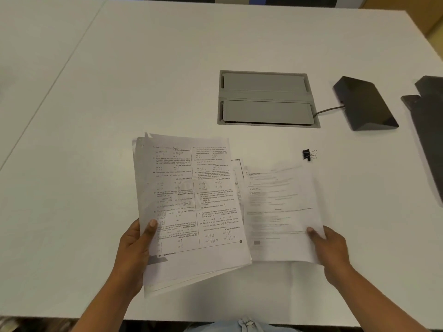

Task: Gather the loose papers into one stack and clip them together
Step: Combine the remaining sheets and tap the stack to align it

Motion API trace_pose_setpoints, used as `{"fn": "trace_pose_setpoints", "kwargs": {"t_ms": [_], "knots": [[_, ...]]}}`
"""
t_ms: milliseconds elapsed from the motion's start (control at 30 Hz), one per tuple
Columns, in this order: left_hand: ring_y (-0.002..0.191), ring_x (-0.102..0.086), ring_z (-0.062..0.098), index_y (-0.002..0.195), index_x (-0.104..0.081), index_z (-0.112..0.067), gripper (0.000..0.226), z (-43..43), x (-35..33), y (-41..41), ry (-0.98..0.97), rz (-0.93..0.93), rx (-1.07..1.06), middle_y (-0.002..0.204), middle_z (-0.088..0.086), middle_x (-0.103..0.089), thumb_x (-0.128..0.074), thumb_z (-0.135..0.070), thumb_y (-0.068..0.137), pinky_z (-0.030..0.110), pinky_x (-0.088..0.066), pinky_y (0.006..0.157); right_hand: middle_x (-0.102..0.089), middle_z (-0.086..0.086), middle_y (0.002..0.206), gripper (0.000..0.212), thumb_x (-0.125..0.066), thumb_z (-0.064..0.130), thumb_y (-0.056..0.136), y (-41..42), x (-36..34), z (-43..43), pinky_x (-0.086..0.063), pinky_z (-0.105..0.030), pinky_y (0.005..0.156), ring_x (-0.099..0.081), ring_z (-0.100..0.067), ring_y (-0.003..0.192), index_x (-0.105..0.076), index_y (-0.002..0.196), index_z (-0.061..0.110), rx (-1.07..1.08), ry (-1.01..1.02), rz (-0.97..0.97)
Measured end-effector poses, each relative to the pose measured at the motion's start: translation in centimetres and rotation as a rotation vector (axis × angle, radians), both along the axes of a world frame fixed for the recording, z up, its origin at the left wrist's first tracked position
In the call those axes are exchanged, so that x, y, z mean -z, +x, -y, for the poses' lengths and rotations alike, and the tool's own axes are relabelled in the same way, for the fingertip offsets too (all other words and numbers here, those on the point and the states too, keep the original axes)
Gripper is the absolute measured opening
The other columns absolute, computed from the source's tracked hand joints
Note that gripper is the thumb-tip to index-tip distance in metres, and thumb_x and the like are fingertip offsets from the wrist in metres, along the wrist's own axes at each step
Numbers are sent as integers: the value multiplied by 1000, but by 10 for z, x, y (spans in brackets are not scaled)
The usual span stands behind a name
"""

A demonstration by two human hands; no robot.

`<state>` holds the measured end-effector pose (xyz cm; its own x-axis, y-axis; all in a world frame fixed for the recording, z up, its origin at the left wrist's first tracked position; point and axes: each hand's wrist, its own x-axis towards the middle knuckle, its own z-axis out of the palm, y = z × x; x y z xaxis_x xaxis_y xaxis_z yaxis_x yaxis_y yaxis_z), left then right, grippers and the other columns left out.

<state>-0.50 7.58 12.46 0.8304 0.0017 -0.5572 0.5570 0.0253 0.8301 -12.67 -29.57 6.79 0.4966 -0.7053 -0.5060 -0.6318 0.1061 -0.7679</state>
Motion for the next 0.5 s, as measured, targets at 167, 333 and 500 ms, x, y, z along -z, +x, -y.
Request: {"fn": "trace_pose_setpoints", "kwargs": {"t_ms": [167,333,500], "knots": [[87,-77,30,107,-68,-23,16,4,3,0,1,5,-1,100,5,-80,-55,-26,98,46,-61,74,-73,-6,110,19,-67,23,89,-6,-43,14,-50,-44,96,-68,-27,102,-70,106,15,132,152,207],[87,-77,29,112,-67,-19,18,22,3,-4,-34,-15,15,102,7,-79,-56,-23,98,40,-63,66,-75,-8,114,52,-71,38,73,-3,-74,5,-53,-53,92,-71,-29,104,-68,117,11,22,262,302],[89,-77,28,112,-68,-19,19,57,-3,-13,-104,-53,71,101,7,-79,-57,-23,98,40,-62,63,-77,-5,107,47,-74,42,73,11,-80,-37,-57,-44,86,-74,-25,98,-69,112,16,-87,287,341]]}}
